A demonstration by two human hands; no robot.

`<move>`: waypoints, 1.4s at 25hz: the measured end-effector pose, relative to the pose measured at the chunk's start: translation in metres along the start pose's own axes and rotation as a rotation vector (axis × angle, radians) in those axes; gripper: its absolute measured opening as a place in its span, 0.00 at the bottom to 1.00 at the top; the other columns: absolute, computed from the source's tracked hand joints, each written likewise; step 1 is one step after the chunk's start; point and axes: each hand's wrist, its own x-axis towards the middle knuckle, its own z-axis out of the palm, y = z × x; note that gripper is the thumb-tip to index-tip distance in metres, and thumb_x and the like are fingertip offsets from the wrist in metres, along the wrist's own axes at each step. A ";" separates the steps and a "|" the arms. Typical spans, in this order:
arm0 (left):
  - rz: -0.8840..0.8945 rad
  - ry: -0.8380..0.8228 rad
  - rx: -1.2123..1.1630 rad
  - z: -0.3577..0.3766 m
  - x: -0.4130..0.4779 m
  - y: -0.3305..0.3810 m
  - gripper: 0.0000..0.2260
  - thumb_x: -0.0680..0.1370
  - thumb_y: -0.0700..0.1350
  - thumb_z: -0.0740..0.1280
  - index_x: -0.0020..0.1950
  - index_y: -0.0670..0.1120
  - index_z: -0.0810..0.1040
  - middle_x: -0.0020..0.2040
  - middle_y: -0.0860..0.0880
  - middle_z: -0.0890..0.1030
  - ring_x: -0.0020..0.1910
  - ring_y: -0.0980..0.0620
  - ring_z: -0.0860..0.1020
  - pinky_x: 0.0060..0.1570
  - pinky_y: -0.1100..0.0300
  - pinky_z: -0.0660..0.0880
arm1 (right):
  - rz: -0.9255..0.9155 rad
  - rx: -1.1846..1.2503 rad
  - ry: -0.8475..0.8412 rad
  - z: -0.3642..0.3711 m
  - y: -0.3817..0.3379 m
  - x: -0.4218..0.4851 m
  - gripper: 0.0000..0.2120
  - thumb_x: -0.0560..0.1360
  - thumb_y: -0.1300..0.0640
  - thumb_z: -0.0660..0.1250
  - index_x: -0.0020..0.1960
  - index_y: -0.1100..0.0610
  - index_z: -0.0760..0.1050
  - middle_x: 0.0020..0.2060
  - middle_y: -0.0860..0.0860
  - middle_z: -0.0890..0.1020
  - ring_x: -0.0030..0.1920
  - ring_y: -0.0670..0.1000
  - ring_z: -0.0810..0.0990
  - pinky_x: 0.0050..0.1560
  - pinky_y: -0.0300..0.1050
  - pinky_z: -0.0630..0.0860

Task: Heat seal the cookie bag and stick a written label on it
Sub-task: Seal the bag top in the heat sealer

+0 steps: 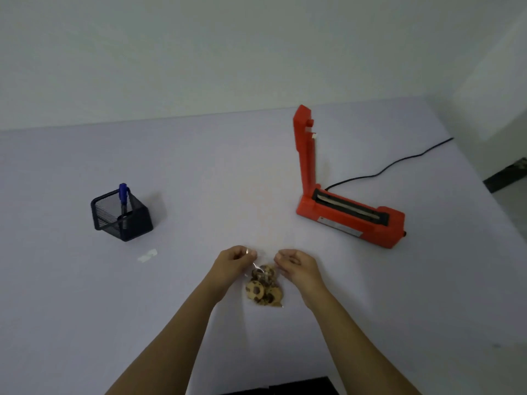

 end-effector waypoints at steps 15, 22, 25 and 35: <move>0.050 -0.162 -0.038 0.126 0.042 0.042 0.09 0.77 0.43 0.66 0.47 0.38 0.80 0.36 0.45 0.80 0.34 0.52 0.77 0.38 0.58 0.76 | -0.015 0.173 0.133 -0.130 -0.032 0.004 0.06 0.75 0.60 0.67 0.51 0.61 0.77 0.44 0.53 0.82 0.46 0.50 0.81 0.51 0.43 0.78; 0.072 -0.093 -0.090 0.137 0.050 0.046 0.10 0.76 0.46 0.68 0.45 0.38 0.80 0.38 0.42 0.80 0.36 0.49 0.76 0.43 0.54 0.76 | -0.062 0.218 0.175 -0.138 -0.038 0.011 0.05 0.74 0.59 0.68 0.48 0.59 0.78 0.42 0.53 0.81 0.46 0.51 0.80 0.53 0.46 0.78; 0.075 -0.071 -0.084 0.142 0.054 0.048 0.10 0.76 0.46 0.68 0.44 0.39 0.81 0.37 0.44 0.81 0.36 0.50 0.77 0.43 0.54 0.77 | -0.116 0.132 0.259 -0.144 -0.040 0.012 0.04 0.73 0.58 0.69 0.47 0.57 0.79 0.43 0.53 0.82 0.46 0.51 0.80 0.50 0.44 0.78; 0.089 -0.026 -0.077 0.149 0.070 0.061 0.09 0.76 0.44 0.66 0.38 0.43 0.80 0.33 0.48 0.79 0.33 0.52 0.76 0.42 0.56 0.77 | -0.234 0.008 0.399 -0.151 -0.043 0.021 0.01 0.72 0.57 0.71 0.43 0.53 0.80 0.38 0.53 0.84 0.40 0.52 0.82 0.47 0.45 0.80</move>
